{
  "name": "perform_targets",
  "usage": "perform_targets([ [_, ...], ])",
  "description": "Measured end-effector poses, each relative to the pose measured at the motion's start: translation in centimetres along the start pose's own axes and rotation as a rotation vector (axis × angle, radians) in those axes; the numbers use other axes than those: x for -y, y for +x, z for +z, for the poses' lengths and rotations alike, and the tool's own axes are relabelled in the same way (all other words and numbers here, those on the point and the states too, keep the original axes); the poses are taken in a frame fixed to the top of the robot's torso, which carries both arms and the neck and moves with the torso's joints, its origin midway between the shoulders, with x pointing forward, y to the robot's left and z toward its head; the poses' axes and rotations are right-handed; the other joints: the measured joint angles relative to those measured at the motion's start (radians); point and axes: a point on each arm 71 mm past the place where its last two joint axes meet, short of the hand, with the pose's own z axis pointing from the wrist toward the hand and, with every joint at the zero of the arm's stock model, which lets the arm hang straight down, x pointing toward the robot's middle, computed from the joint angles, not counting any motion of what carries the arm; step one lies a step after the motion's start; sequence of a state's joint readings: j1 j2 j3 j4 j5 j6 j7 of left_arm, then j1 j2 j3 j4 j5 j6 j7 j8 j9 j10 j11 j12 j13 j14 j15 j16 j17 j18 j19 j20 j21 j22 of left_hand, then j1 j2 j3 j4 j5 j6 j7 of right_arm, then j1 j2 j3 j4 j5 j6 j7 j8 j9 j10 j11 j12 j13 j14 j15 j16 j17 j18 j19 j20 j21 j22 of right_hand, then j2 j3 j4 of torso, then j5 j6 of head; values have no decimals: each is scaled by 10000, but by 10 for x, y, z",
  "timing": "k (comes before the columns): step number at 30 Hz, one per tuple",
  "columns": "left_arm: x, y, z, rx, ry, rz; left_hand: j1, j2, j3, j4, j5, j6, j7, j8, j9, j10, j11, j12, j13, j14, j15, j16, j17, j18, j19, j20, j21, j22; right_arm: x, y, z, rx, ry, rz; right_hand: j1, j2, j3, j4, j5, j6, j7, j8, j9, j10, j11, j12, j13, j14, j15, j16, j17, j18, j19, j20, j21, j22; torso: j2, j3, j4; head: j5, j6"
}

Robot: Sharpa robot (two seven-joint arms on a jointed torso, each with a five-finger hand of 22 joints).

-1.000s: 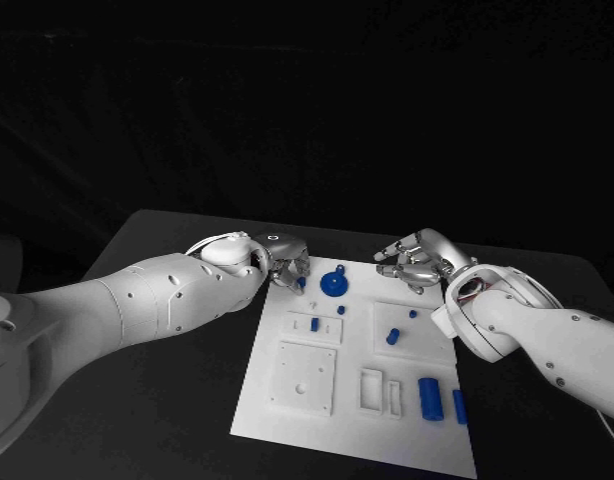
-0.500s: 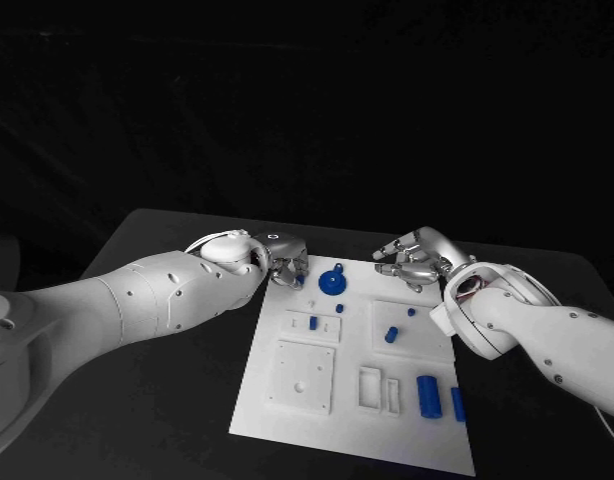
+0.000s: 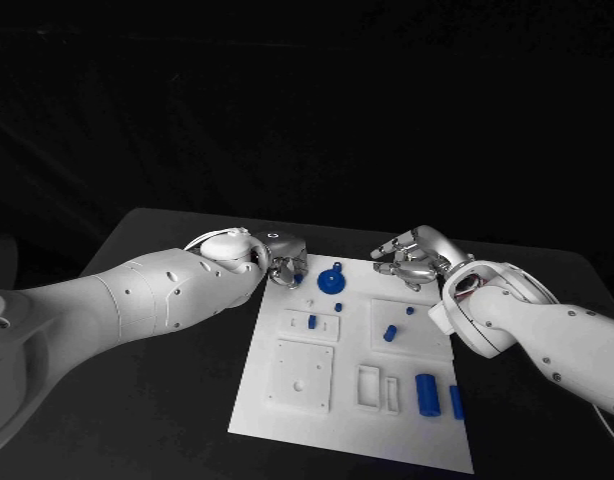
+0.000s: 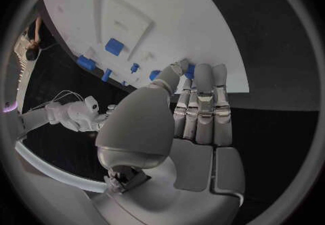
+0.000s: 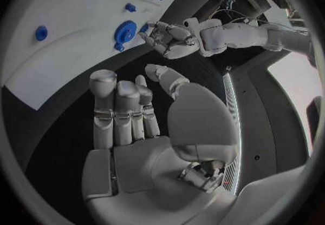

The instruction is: Assemble the parts on the task board

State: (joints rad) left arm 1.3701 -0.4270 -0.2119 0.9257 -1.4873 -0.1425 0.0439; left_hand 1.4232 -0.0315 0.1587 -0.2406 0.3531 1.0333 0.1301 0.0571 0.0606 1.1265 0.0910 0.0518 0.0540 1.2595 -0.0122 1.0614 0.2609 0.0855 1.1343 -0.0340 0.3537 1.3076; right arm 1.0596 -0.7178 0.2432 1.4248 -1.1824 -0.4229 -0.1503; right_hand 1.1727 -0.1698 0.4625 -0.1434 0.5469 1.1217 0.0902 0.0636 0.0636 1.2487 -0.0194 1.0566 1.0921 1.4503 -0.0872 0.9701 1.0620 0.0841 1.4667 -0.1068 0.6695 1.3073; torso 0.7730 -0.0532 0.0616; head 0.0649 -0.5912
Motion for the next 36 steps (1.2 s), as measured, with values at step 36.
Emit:
perform_targets([
  [36, -12, 8, -23, 1450, 270, -1129, -298, 12, 692, -13, 760, 806, -147, 39, 35, 1357, -281, 146, 147, 898, -250, -160, 227, 69, 92, -235, 893, -3, 0, 0, 0, -5, 7, 3, 0, 0, 0, 0, 41, 14, -13, 0, 0, 0, 0, 0, 0, 0, 0, 0, 1, 0, 0, 0, 0, 0, -13, -15, 17, -67, 62],
])
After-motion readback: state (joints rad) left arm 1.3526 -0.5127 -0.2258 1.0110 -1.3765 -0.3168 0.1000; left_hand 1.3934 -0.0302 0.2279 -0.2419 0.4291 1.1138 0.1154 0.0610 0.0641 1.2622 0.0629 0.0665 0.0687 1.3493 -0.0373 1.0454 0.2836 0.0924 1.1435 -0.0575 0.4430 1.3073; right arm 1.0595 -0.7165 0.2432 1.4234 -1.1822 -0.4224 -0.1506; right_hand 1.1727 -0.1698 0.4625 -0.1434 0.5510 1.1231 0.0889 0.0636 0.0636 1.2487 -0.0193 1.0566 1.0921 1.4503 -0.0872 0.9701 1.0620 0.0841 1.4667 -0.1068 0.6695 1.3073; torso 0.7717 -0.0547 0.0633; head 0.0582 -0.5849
